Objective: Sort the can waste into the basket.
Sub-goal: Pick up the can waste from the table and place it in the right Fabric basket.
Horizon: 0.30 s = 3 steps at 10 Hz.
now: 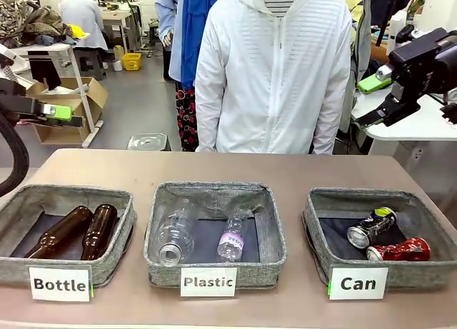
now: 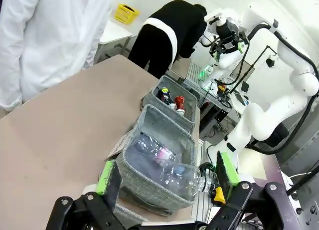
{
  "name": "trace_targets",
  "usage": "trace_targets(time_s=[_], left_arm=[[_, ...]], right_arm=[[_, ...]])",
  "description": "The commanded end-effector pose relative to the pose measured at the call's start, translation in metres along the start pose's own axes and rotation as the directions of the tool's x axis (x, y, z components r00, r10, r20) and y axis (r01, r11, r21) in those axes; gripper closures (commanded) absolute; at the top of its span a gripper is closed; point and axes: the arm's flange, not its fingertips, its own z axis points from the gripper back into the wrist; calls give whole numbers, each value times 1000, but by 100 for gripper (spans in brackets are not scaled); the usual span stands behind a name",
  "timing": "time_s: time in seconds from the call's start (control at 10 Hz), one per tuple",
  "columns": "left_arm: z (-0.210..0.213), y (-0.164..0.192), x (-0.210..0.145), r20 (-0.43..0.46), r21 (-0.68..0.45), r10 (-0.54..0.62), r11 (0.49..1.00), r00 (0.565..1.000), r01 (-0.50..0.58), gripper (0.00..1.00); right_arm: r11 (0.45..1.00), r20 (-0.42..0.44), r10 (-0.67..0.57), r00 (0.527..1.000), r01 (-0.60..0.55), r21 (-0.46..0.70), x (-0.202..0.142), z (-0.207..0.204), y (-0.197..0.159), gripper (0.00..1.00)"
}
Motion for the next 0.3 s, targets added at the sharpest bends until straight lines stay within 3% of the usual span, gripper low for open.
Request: trace_targets(time_s=[0.0,0.2], left_arm=[[0,0,-4,-2,4,1,1000,1000,-1,0],[0,0,-4,-2,4,1,1000,1000,-1,0]], right_arm=[[1000,12,20,1000,-20,1,2,2,0,0],[1000,12,20,1000,-20,1,2,2,0,0]])
